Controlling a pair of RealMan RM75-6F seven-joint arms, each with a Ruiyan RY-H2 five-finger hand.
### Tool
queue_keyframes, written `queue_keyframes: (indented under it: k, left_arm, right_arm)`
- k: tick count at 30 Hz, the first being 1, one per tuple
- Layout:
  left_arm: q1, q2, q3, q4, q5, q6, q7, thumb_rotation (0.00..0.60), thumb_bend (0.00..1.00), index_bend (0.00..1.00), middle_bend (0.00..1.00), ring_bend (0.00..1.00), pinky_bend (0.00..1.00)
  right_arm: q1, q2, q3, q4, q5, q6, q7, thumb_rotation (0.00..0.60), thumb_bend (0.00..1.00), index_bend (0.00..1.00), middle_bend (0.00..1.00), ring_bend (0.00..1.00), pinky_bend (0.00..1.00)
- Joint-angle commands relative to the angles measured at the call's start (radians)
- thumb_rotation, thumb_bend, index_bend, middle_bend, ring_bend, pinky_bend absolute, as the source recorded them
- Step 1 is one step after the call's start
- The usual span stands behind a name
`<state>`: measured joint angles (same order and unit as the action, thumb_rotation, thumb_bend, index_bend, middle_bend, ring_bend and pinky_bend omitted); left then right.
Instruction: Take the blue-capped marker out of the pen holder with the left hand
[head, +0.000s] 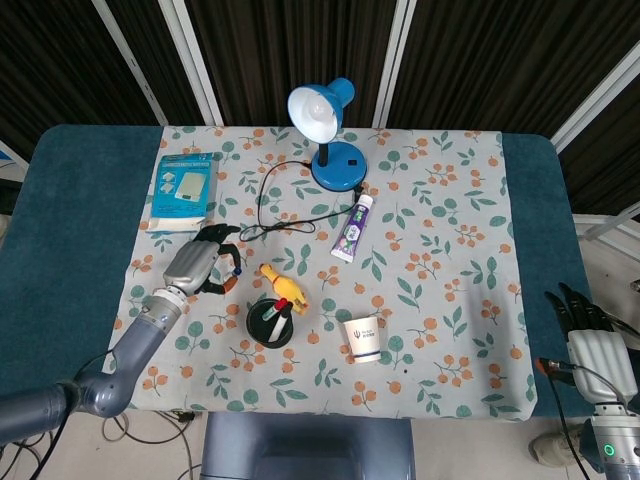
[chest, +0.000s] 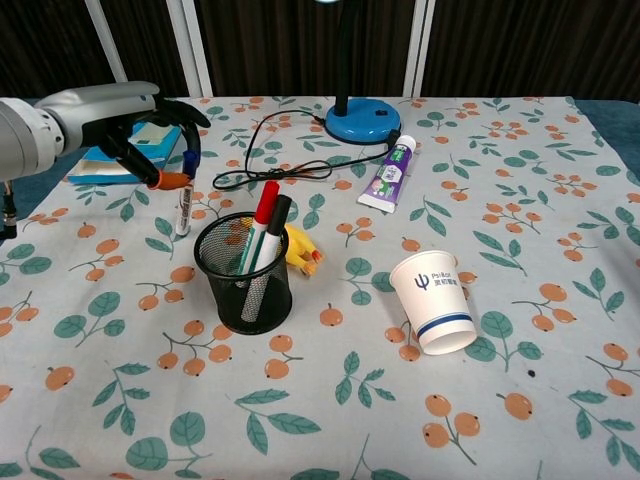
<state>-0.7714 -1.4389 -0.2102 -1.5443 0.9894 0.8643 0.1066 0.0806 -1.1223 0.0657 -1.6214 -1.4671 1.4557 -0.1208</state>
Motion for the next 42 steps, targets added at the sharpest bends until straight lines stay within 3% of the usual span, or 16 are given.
queue_keyframes:
  k: [1,6,13,19,21,23,33,42]
  left_arm:
    - [-0.016,-0.004,-0.005,-0.012,-0.036,-0.004,0.033,0.600,0.32,0.42,0.09,0.00,0.00]
    - [-0.019,0.017,-0.024,-0.068,-0.049,0.015,0.038,0.600,0.23,0.21,0.07,0.00,0.00]
    - [0.034,0.086,-0.029,-0.184,0.081,0.167,0.056,0.600,0.23,0.12,0.06,0.00,0.00]
    - [0.132,0.154,0.054,-0.243,0.240,0.368,0.211,0.600,0.24,0.13,0.06,0.00,0.00]
    - [0.206,0.169,0.113,-0.230,0.294,0.492,0.330,0.600,0.24,0.13,0.06,0.00,0.00]
    - [0.264,0.170,0.148,-0.222,0.324,0.571,0.373,0.600,0.24,0.14,0.05,0.00,0.00]
    - [0.420,0.197,0.263,-0.093,0.422,0.643,0.207,0.600,0.24,0.13,0.04,0.00,0.00]
    - [0.521,0.201,0.290,-0.006,0.454,0.688,0.005,0.600,0.24,0.13,0.04,0.00,0.00]
  right_arm:
    - [0.001,0.002,-0.002,0.000,-0.003,-0.003,0.002,0.600,0.13,0.12,0.05,0.10,0.18]
    - [0.001,0.001,-0.001,0.002,-0.003,0.000,0.000,0.600,0.13,0.12,0.05,0.10,0.18]
    - [0.001,0.001,-0.001,0.002,-0.004,0.000,0.000,0.600,0.13,0.12,0.05,0.10,0.18]
    - [0.000,-0.001,-0.001,0.002,-0.003,0.003,-0.004,0.600,0.13,0.12,0.05,0.10,0.18]
    - [0.000,-0.002,0.000,0.002,-0.003,0.004,-0.008,0.600,0.13,0.12,0.05,0.10,0.18]
    - [-0.001,-0.003,0.000,0.002,-0.002,0.005,-0.010,0.600,0.13,0.12,0.05,0.10,0.18]
    - [-0.002,-0.005,-0.001,0.004,-0.005,0.009,-0.015,0.600,0.13,0.12,0.05,0.10,0.18]
    - [-0.002,-0.006,0.000,0.005,-0.002,0.009,-0.016,0.600,0.13,0.12,0.05,0.10,0.18]
